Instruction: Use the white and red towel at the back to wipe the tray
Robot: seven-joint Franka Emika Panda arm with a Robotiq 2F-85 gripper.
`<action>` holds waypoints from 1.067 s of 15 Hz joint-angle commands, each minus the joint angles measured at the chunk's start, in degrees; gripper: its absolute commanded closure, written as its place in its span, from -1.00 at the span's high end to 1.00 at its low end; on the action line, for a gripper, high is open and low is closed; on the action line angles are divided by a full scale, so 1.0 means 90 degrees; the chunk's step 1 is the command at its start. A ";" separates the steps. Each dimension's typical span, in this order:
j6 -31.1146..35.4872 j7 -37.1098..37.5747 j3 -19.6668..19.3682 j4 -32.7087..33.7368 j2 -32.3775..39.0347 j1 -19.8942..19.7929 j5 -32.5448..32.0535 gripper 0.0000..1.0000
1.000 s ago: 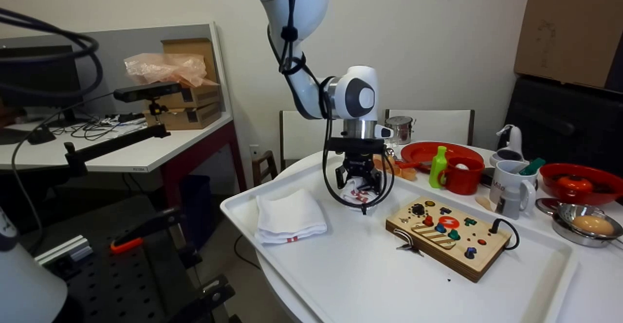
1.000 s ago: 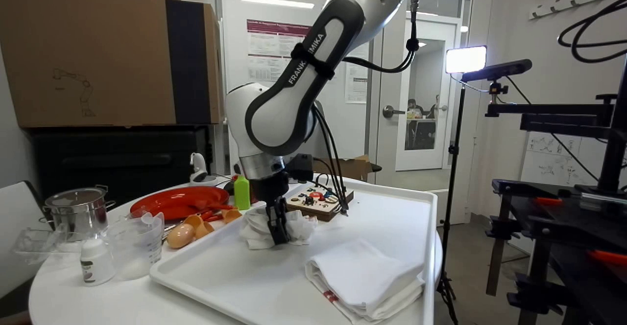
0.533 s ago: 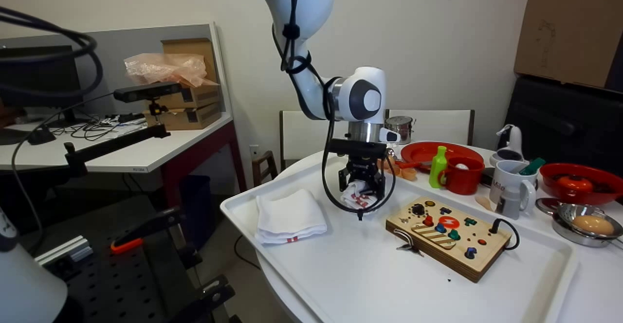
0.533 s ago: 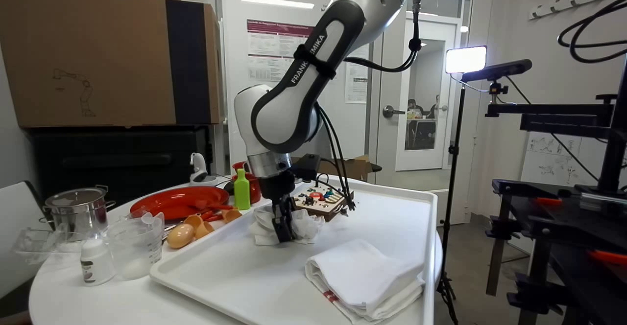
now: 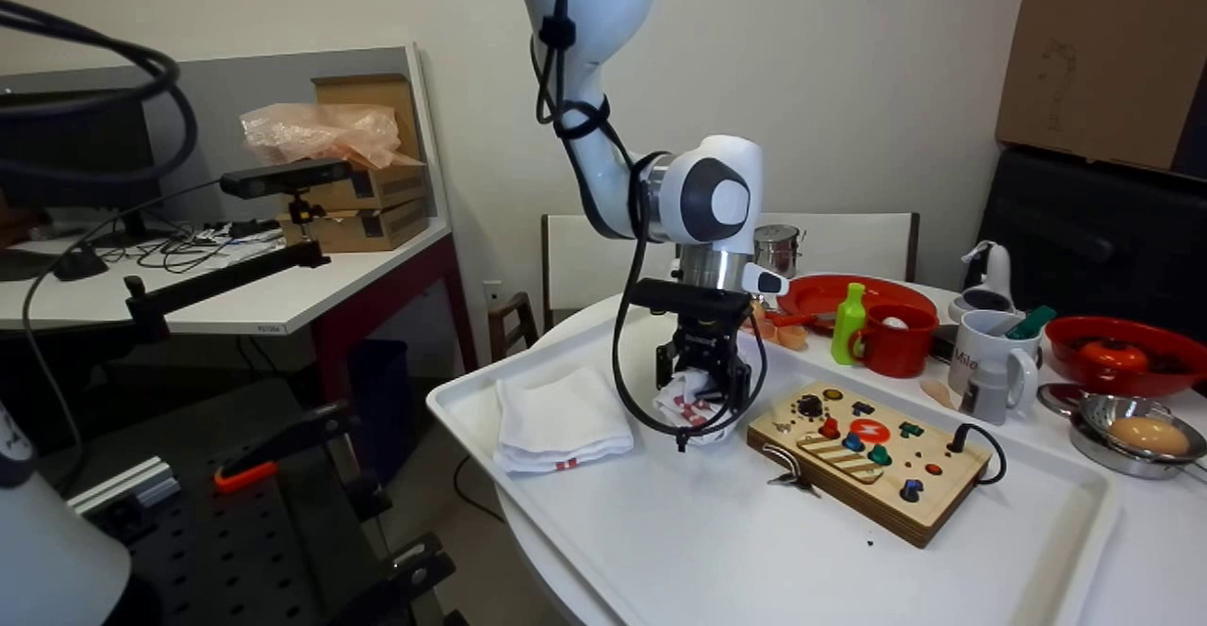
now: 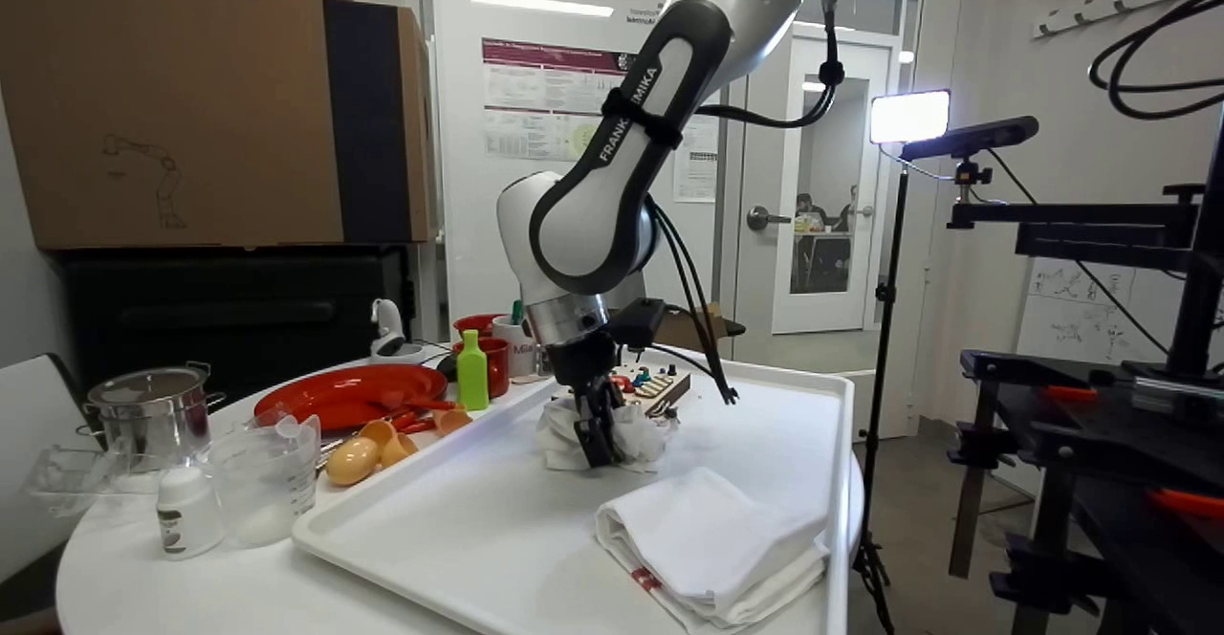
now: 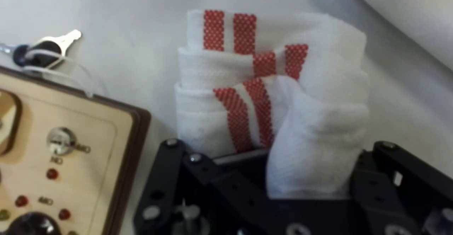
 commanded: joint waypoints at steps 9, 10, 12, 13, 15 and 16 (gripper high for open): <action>0.0274 0.0334 -0.0088 -0.1399 -0.0386 -0.0191 0.0327 -1.00; 0.0276 0.0388 -0.0111 -0.1465 -0.0408 -0.0210 0.0362 -1.00; 0.0290 0.0500 -0.0207 -0.1563 -0.0397 -0.0240 0.0412 -1.00; 0.0289 0.0557 -0.0244 -0.1588 -0.0384 -0.0264 0.0454 -1.00; 0.0295 0.0654 -0.0290 -0.1570 -0.0351 -0.0339 0.0557 -1.00; 0.0295 0.0683 -0.0315 -0.1535 -0.0324 -0.0371 0.0602 -1.00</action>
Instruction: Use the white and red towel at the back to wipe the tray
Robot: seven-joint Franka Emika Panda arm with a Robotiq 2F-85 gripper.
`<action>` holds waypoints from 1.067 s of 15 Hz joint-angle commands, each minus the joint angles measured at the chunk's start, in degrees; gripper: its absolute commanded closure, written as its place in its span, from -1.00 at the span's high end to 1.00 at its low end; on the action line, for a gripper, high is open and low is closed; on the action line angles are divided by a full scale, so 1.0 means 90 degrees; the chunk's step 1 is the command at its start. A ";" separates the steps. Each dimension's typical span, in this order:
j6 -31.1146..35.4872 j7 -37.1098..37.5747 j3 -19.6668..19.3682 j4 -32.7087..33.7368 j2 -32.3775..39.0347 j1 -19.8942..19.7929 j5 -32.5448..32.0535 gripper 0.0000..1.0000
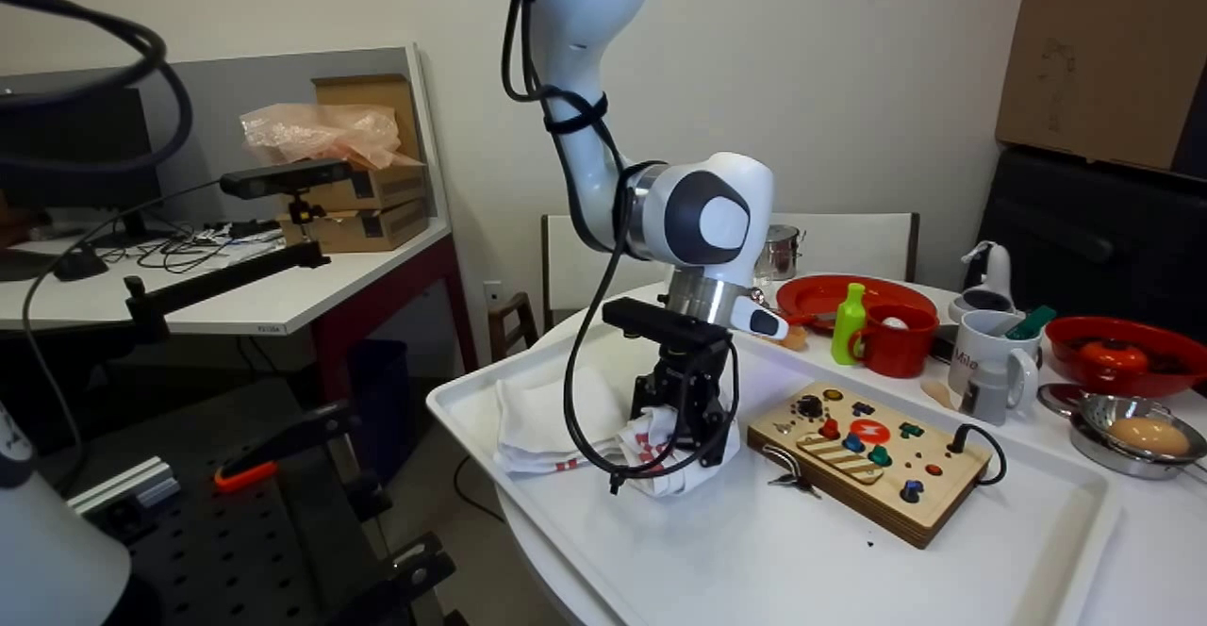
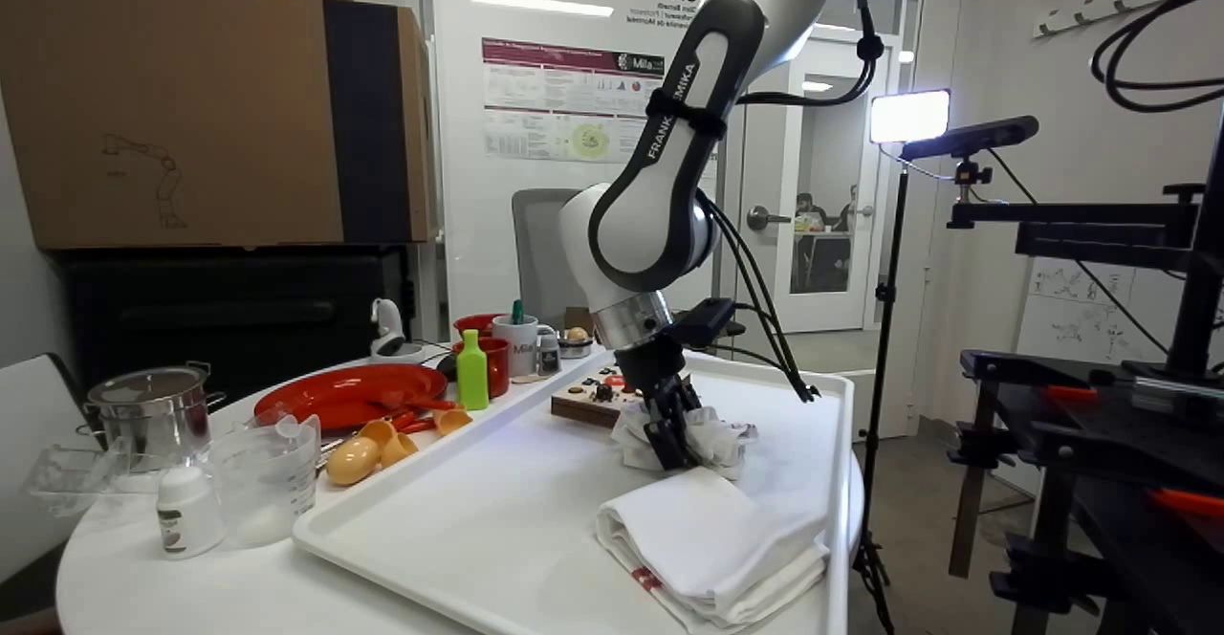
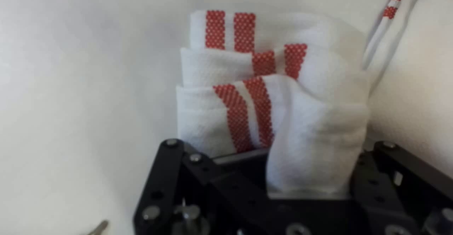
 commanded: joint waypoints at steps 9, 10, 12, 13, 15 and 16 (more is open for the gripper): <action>0.0145 0.0137 -0.0114 0.0181 0.0334 -0.0133 0.0287 -1.00; 0.0130 0.0111 -0.0090 0.0221 0.0303 -0.0093 0.0258 -1.00; 0.0135 0.0090 -0.0076 0.0266 0.0254 -0.0006 0.0192 -1.00; 0.0154 0.0074 -0.0066 0.0292 0.0226 0.0039 0.0159 -1.00; 0.0247 0.0050 -0.0043 0.0320 0.0176 0.0155 0.0095 -1.00; 0.0292 0.0041 -0.0028 0.0366 0.0171 0.0221 0.0063 -1.00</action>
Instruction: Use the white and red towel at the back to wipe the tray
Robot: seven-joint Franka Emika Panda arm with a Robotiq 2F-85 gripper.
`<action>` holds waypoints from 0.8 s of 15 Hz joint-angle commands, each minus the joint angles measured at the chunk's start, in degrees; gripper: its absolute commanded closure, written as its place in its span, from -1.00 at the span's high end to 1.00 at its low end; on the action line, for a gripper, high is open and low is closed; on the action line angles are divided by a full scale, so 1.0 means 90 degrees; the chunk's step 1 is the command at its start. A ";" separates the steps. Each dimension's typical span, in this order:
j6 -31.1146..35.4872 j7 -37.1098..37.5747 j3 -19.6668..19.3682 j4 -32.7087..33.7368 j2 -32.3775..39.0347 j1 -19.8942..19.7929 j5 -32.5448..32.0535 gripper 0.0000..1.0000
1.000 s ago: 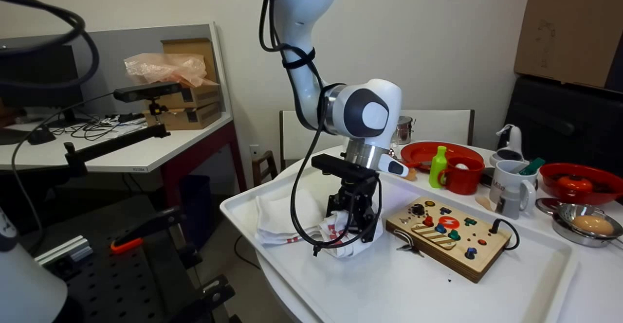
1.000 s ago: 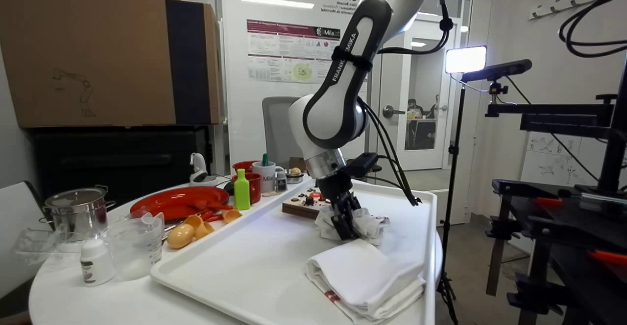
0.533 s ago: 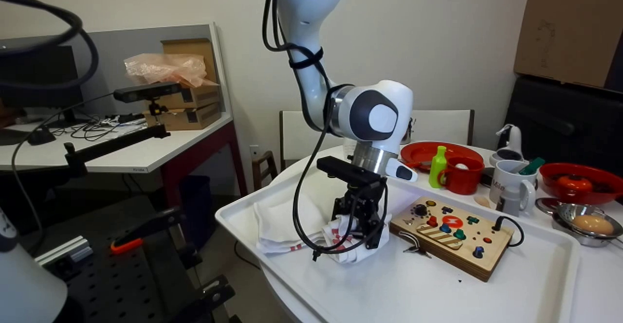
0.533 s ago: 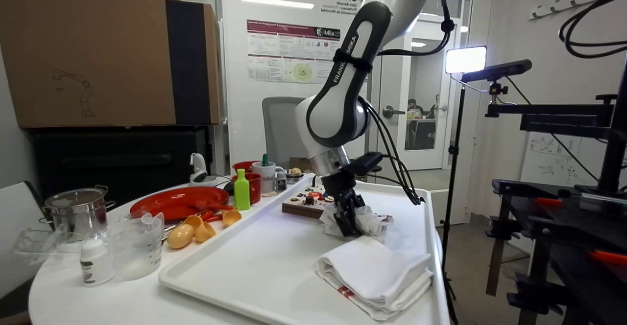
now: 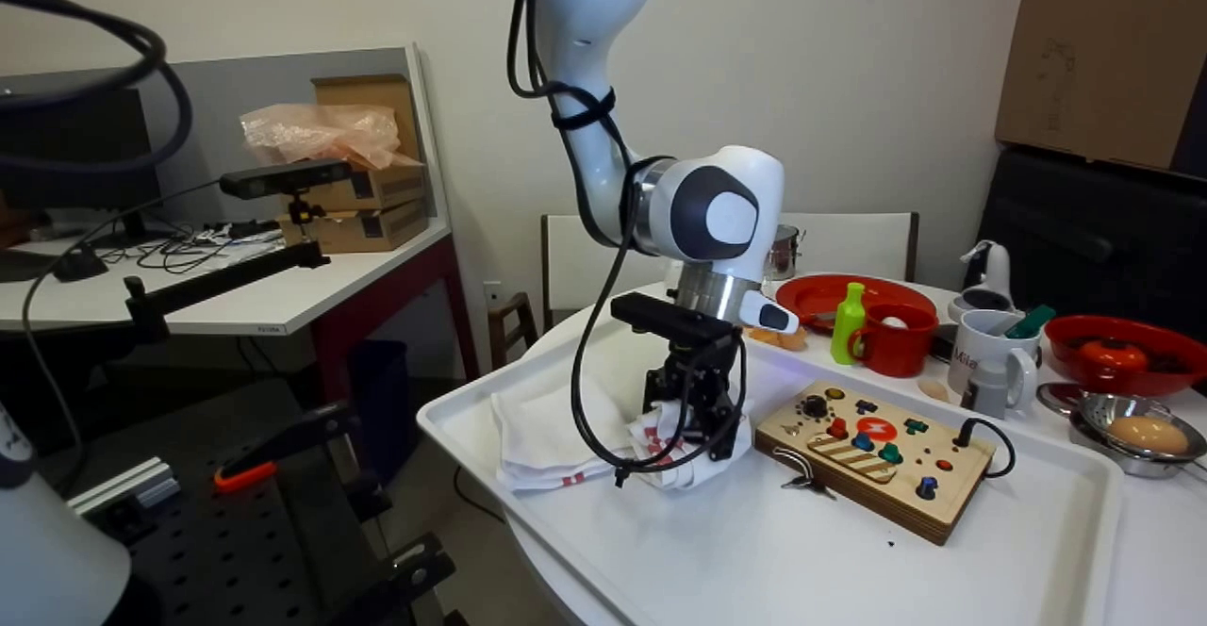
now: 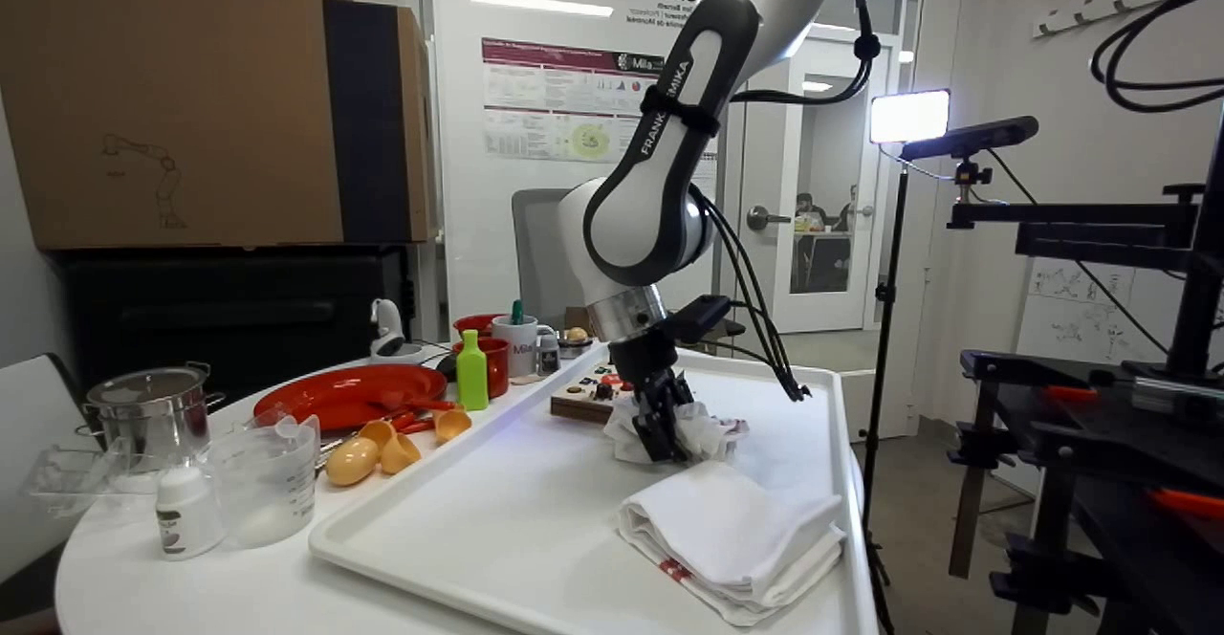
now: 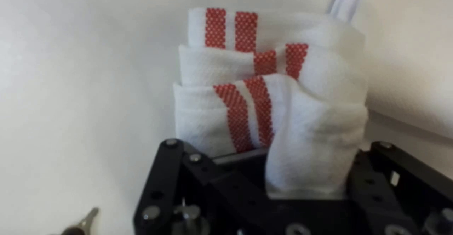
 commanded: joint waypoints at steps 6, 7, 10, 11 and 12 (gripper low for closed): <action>0.0519 -0.0126 0.0151 0.0273 0.0186 0.0551 -0.0230 -1.00; 0.0518 -0.0136 0.0166 0.0319 0.0200 0.0615 -0.0268 -1.00; 0.0408 -0.0232 0.0178 0.0618 0.0281 0.0836 -0.0445 -1.00; 0.0369 -0.0266 0.0178 0.0751 0.0320 0.0900 -0.0515 -1.00; 0.0345 -0.0301 0.0184 0.0880 0.0358 0.0958 -0.0577 -1.00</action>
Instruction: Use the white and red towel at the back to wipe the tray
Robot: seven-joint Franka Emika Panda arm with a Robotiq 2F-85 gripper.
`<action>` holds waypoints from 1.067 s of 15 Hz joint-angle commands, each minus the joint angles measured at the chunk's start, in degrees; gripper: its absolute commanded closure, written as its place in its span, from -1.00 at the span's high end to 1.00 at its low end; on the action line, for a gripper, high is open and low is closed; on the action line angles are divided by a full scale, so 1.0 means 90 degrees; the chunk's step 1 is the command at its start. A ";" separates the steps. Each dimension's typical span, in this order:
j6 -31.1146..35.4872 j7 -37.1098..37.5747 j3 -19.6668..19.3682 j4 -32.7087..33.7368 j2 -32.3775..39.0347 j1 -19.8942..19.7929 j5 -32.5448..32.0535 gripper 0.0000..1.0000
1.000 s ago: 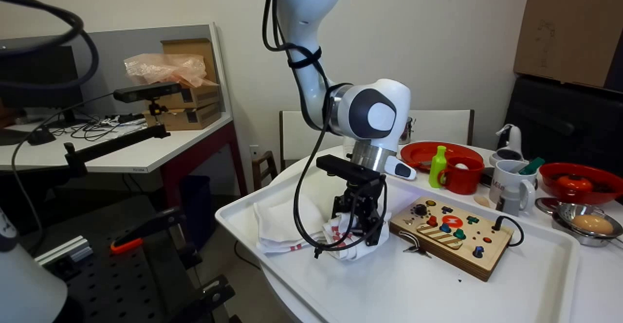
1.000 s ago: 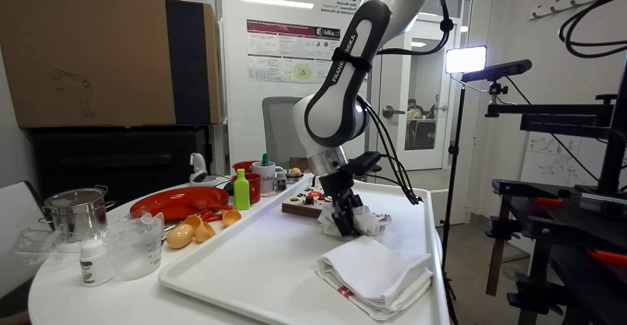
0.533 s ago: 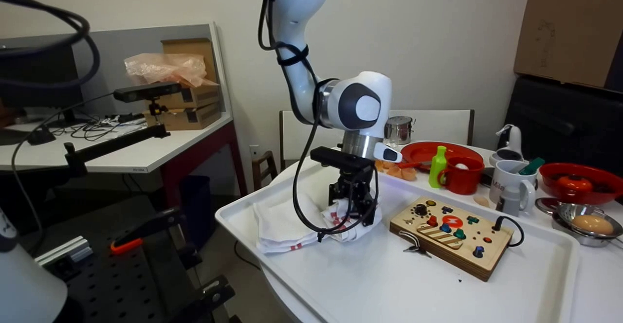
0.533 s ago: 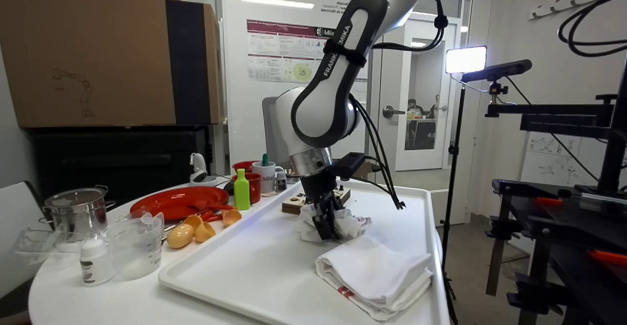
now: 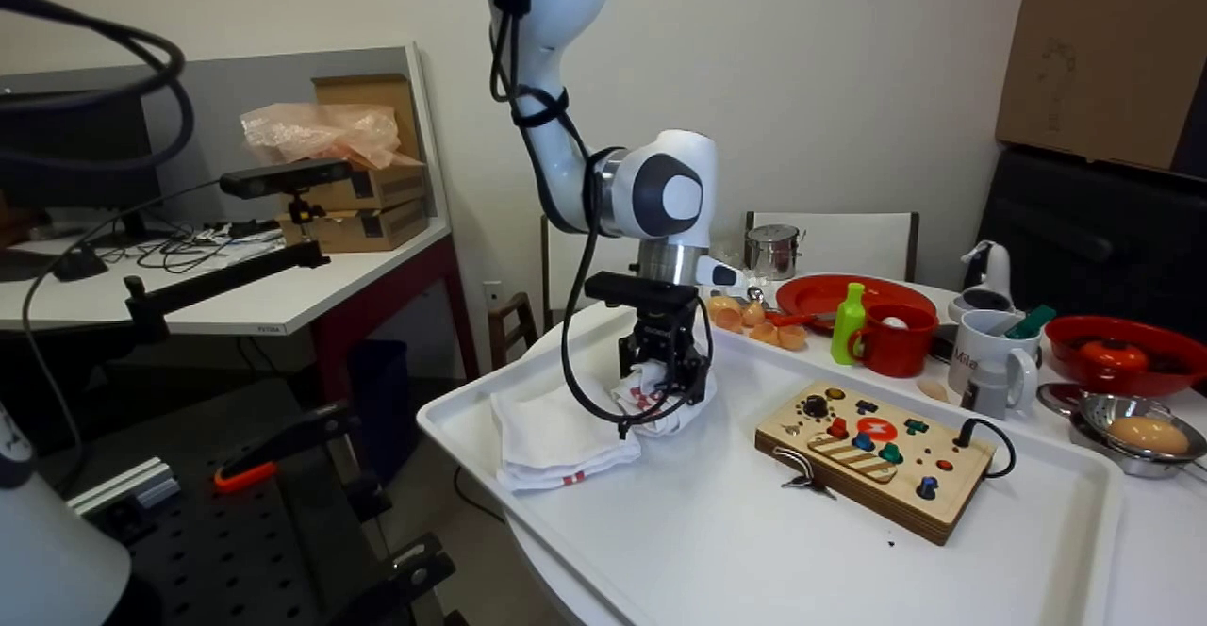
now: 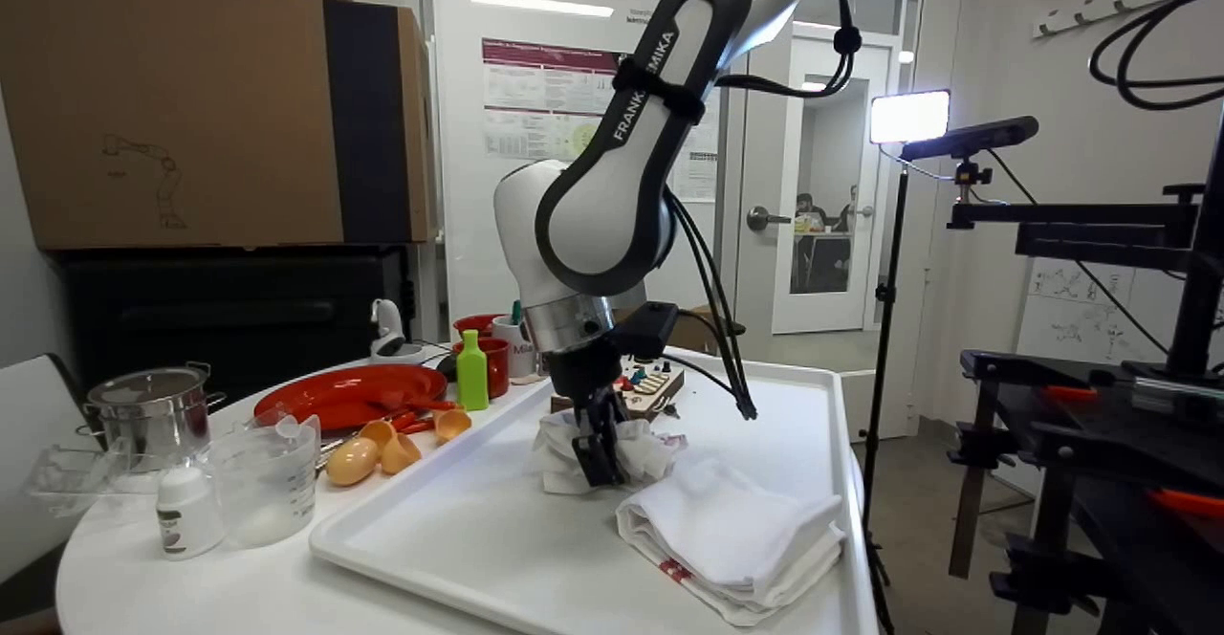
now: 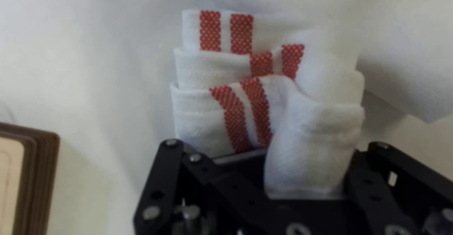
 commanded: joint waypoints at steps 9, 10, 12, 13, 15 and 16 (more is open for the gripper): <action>-0.0651 -0.0782 0.0173 0.1704 0.0726 0.0542 -0.0674 -1.00; -0.0688 -0.0846 0.0192 0.1791 0.0780 0.0576 -0.0713 -1.00; -0.0749 -0.0967 0.0224 0.1961 0.0881 0.0642 -0.0786 -1.00; -0.0781 -0.1036 0.0242 0.2051 0.0930 0.0676 -0.0823 -1.00; -0.0804 -0.1143 0.0268 0.2202 0.0997 0.0761 -0.0921 -1.00; -0.0823 -0.1184 0.0279 0.2280 0.1019 0.0817 -0.0967 -1.00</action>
